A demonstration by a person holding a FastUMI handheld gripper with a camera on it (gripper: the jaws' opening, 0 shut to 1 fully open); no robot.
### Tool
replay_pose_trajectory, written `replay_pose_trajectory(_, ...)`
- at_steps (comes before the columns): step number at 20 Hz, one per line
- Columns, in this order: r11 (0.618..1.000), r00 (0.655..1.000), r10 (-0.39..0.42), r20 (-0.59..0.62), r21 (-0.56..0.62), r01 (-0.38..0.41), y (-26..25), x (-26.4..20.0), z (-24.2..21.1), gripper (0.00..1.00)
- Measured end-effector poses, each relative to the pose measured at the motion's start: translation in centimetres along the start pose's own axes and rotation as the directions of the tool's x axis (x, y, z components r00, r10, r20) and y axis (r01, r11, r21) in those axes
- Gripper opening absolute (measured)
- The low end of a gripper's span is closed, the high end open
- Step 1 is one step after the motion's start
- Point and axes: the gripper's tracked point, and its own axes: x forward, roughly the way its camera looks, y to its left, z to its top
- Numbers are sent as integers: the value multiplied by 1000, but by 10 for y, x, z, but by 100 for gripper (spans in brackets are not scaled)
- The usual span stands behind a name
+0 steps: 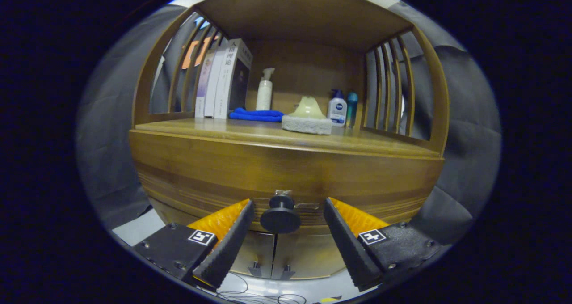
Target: Pull open the drawer, take out the items inside it, and place them on the countertop above the cabinet.
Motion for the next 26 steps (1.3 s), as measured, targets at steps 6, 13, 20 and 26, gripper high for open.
replay_pose_trajectory(6, 998, 999, 29, 45, 51, -31, 0, -54, 26, 100)
replay_pose_trajectory(13, 996, 989, 76, 125, 39, -81, -7, -144, 74, 100)
replay_pose_trajectory(20, 992, 968, 124, 218, -6, -126, -10, -253, 128, 100)
replay_pose_trajectory(26, 983, 946, 161, 283, 39, -179, -2, -323, 138, 100)
